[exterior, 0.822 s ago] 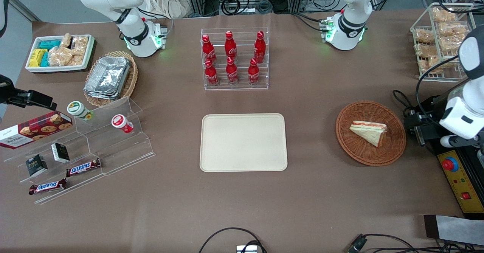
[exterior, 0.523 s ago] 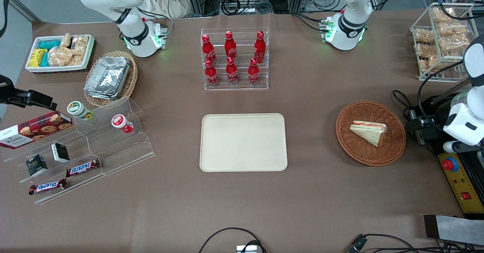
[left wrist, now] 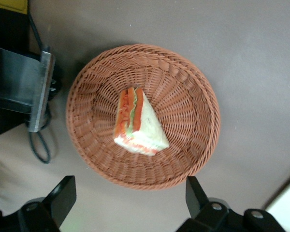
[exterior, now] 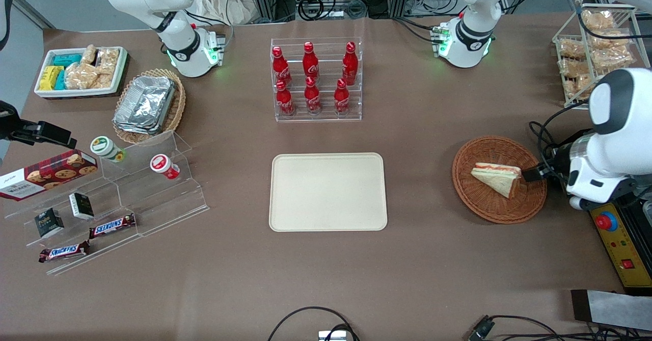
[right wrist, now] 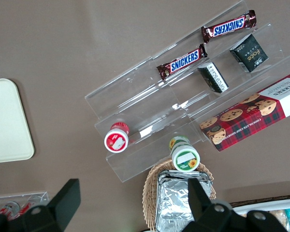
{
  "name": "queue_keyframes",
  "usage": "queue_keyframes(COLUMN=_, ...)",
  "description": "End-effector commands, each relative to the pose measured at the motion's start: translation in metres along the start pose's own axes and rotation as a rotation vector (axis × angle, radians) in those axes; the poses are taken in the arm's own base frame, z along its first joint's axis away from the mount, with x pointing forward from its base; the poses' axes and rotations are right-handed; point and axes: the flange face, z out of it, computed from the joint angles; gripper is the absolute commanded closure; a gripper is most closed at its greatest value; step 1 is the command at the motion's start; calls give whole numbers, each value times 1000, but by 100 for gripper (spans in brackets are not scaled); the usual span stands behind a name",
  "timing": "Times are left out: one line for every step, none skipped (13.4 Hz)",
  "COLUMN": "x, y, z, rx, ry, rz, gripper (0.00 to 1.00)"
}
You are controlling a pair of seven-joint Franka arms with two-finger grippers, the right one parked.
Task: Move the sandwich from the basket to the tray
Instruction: 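Move the left gripper over the sandwich in the wicker basket, then lower the left gripper and close it on the wrapped sandwich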
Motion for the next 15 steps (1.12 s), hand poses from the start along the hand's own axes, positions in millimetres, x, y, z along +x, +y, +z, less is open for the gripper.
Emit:
queue_keyframes(x=-16, y=-4, z=42, rx=-23, ry=46, rz=-173, gripper=0)
queue_keyframes(x=-17, y=-2, z=52, rx=-25, ry=44, rz=-254, gripper=0)
queue_keyframes(x=-18, y=0, z=58, rx=-23, ry=35, rz=-283, gripper=0)
queue_keyframes(x=-16, y=-2, z=67, rx=-20, ry=18, rz=-288, gripper=0)
queue_keyframes(x=-16, y=-3, z=72, rx=-19, ry=14, rz=-287, gripper=0)
queue_keyframes(x=-18, y=-5, z=80, rx=-17, ry=13, rz=-289, gripper=0)
queue_keyframes(x=-18, y=-7, z=87, rx=-17, ry=18, rz=-288, gripper=0)
queue_keyframes(x=-20, y=-9, z=94, rx=-19, ry=21, rz=-286, gripper=0)
queue_keyframes(x=-19, y=-12, z=100, rx=-22, ry=30, rz=-290, gripper=0)
queue_keyframes(x=-16, y=-19, z=107, rx=-25, ry=35, rz=-301, gripper=0)
queue_keyframes(x=-15, y=-23, z=112, rx=-32, ry=46, rz=-304, gripper=0)
queue_keyframes(x=-17, y=-24, z=120, rx=-35, ry=52, rz=-291, gripper=0)
queue_keyframes(x=-16, y=-31, z=126, rx=-37, ry=55, rz=-279, gripper=0)
queue_keyframes(x=-15, y=-36, z=131, rx=-41, ry=59, rz=-286, gripper=0)
queue_keyframes(x=-13, y=-38, z=135, rx=-48, ry=66, rz=-289, gripper=0)
